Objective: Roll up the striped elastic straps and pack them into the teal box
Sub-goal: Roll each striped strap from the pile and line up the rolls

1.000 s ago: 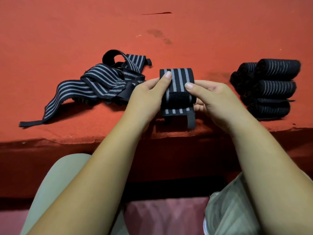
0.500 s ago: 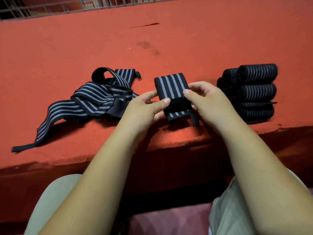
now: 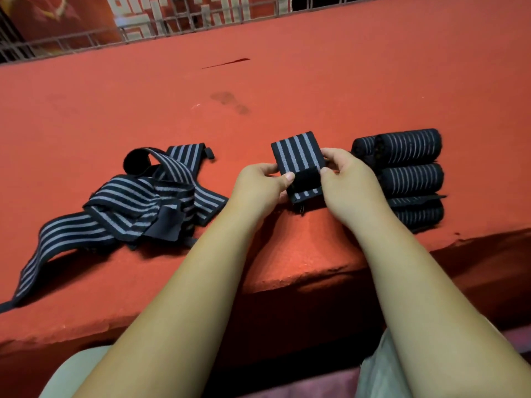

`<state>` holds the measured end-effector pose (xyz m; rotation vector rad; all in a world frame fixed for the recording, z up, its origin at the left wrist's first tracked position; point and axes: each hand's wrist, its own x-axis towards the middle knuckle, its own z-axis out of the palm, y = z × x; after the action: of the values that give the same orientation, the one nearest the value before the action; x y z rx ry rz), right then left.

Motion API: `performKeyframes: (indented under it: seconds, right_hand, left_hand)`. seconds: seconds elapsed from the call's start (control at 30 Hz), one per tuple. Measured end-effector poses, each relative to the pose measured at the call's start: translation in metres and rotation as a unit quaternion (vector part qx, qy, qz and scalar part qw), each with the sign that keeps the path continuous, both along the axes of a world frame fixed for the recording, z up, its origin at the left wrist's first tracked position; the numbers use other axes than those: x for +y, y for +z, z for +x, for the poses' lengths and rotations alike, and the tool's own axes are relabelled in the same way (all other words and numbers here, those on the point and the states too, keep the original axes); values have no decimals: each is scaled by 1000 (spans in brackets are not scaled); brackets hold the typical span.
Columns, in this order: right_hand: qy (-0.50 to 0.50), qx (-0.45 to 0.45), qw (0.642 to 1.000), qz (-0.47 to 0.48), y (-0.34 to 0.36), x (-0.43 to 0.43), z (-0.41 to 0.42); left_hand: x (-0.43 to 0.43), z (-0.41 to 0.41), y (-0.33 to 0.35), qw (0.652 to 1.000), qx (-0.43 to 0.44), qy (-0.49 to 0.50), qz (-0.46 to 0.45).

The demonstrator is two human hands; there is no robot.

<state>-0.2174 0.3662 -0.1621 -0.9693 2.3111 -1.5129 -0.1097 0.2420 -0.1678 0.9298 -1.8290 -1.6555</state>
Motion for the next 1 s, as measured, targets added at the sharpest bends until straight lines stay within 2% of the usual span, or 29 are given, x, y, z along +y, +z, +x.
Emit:
performKeyframes:
  seconds: [0.13, 0.27, 0.4, 0.5, 0.8, 1.0]
  right_hand:
    - [-11, -19, 1000, 13, -4, -9, -7]
    - [-18, -17, 998, 52, -6, -11, -13]
    - [-10, -26, 997, 65, -6, -12, -13]
    - [-9, -18, 998, 66, -4, -10, -9]
    - [-30, 43, 998, 37, 6, 2, 2]
    - [-44, 48, 998, -7, 8, -1, 25]
  left_hand:
    - [-5, -19, -3, 998, -55, 14, -38]
    - [-10, -28, -9, 995, -86, 38, -40]
    - [-12, -30, -12, 984, -125, 56, -111]
    - [-8, -26, -6, 980, -143, 67, -124]
    - [6, 17, 3, 991, -108, 25, -79]
    - [11, 57, 16, 992, -84, 24, -86]
